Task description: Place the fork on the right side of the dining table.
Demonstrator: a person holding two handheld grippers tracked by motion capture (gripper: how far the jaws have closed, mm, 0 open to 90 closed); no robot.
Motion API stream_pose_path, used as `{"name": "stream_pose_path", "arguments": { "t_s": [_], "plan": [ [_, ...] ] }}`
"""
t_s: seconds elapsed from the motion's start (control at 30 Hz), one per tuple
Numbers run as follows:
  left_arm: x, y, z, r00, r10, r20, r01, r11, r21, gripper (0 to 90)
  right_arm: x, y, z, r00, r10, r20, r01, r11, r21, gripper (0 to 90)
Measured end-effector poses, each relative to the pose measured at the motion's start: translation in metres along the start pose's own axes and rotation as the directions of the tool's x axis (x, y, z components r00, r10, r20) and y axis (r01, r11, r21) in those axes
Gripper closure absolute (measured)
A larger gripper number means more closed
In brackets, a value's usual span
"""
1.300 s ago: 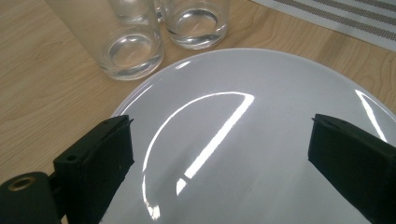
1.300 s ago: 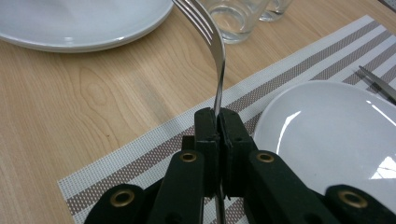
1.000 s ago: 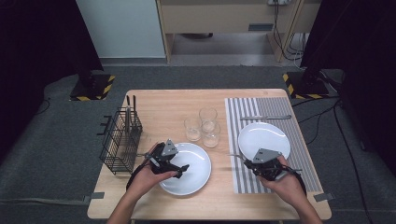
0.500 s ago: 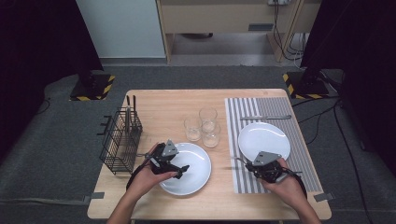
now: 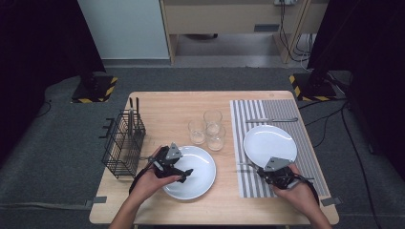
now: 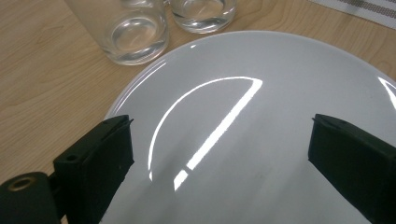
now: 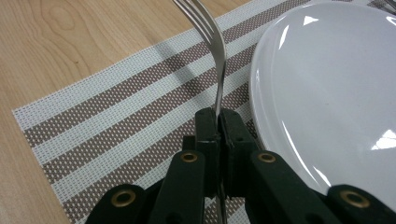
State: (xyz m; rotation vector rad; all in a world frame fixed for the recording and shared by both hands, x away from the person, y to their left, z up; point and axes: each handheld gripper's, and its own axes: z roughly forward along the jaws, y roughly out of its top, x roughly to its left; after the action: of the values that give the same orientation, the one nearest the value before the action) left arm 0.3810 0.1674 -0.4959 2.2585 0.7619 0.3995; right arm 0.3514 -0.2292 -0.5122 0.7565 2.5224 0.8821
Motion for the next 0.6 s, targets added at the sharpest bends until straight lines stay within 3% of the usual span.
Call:
{"name": "stream_pose_path", "arguments": {
  "t_s": [0.6],
  "plan": [
    [0.0014, 0.0005, -0.0027, 1.0, -0.005, -0.005, 0.005, 0.9999, -0.009, 6.1, 0.0042, -0.0024, 0.008, 0.9999, -0.004, -0.01, 0.004, 1.0, 0.013, 84.9]
  ]
}}
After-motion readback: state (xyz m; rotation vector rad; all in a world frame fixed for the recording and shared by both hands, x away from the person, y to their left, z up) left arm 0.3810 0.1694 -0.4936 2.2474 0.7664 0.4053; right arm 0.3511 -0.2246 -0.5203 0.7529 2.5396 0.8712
